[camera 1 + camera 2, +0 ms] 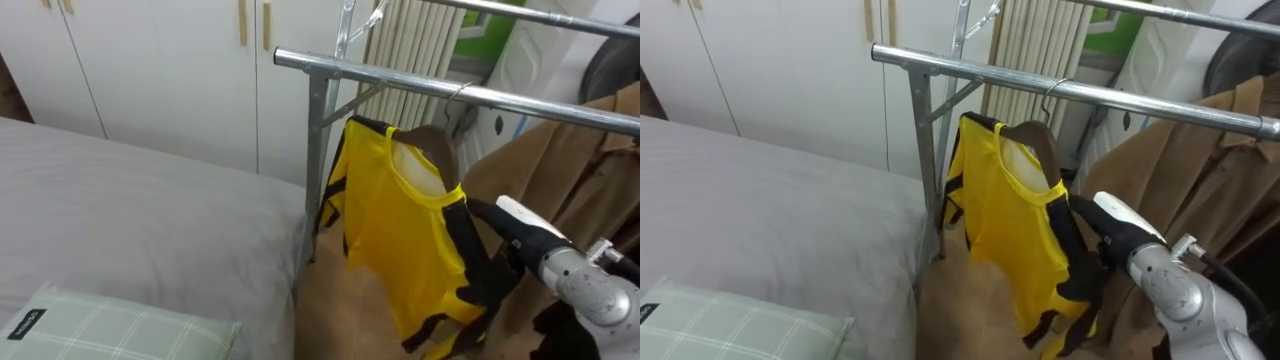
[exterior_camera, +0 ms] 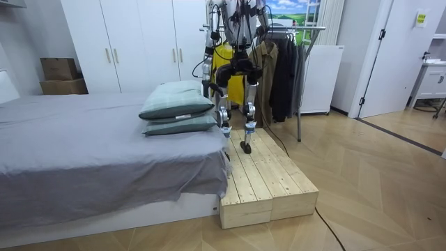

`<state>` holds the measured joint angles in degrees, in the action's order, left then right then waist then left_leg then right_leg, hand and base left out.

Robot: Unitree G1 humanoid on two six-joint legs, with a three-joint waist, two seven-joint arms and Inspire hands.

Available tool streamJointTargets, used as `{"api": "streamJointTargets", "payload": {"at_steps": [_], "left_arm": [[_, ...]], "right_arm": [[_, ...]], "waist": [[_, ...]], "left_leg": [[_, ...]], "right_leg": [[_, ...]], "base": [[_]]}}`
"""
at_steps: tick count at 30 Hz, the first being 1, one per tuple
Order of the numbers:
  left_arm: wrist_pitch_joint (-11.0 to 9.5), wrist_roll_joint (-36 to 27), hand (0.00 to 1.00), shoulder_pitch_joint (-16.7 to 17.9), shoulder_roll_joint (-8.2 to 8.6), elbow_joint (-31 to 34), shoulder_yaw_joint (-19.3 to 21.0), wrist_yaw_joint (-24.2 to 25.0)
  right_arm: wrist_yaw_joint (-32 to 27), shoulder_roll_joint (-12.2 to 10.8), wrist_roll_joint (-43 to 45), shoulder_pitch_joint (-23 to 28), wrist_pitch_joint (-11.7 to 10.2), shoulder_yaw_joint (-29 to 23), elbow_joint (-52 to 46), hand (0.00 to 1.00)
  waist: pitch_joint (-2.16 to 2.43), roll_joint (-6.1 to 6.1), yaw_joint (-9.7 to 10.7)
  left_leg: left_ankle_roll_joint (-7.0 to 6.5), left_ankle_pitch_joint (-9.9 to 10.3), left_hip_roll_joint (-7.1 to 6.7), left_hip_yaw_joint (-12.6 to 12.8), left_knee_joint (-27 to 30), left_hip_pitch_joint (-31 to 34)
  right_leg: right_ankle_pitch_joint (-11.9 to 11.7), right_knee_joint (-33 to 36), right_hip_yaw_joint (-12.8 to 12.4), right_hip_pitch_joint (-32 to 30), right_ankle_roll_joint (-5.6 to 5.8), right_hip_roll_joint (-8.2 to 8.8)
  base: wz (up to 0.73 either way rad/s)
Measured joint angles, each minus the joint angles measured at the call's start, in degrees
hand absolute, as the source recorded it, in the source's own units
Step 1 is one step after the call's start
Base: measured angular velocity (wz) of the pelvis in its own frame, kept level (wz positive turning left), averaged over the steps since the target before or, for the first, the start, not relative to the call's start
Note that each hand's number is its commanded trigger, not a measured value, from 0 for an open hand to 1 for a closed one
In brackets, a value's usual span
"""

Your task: Hang clothes

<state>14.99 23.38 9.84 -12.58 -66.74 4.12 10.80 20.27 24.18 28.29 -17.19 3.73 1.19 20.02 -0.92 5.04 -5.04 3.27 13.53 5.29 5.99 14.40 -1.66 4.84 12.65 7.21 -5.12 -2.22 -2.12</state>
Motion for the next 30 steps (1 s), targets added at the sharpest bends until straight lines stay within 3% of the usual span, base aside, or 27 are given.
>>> {"api": "streamJointTargets", "payload": {"at_steps": [11, 16, 23, 30], "left_arm": [[0.0, -0.2, 0.0, 0.4, 0.2, -0.1, 0.0, -0.1], [0.0, -0.2, 0.0, 0.8, 0.34, -0.1, 0.2, -0.1], [0.0, -0.3, 0.0, 2.9, 1.23, 1.0, 0.2, -0.2], [-0.1, -0.3, 0.0, 5.0, 2.18, 1.5, 0.2, -0.5]], "right_arm": [[-7.4, -2.3, 2.8, 4.4, 0.0, -1.4, -1.7, 0.0], [-14.5, -2.9, 4.2, 5.3, -0.2, -5.1, -4.5, 0.0], [-23.5, -4.3, 4.8, 9.1, -1.5, -10.5, -10.6, 0.0], [-31.1, -4.5, 3.3, 11.1, -2.6, -15.8, -12.9, 0.0]], "waist": [[-0.12, 0.2, 0.3], [-0.15, 0.1, 1.0], [-0.09, -0.62, 3.6], [-0.01, -0.79, 6.2]], "left_leg": [[-0.09, 0.0, -0.01, 1.0, -0.9, -0.4], [-0.23, 0.1, -0.05, 1.2, -0.8, -0.6], [-0.23, 0.1, -0.03, 1.7, -0.9, -1.0], [-0.18, 0.1, 0.17, 3.5, -1.7, -1.8]], "right_leg": [[0.1, -0.2, -0.6, -0.2, 0.1, -0.27], [0.1, -0.1, -1.1, -0.1, 0.11, -0.19], [0.1, 0.0, -1.2, 0.0, 0.19, -0.28], [0.1, 0.1, -2.9, -0.1, 0.24, -0.79]], "base": [[-0.03], [0.0], [-0.03], [-0.13]]}}
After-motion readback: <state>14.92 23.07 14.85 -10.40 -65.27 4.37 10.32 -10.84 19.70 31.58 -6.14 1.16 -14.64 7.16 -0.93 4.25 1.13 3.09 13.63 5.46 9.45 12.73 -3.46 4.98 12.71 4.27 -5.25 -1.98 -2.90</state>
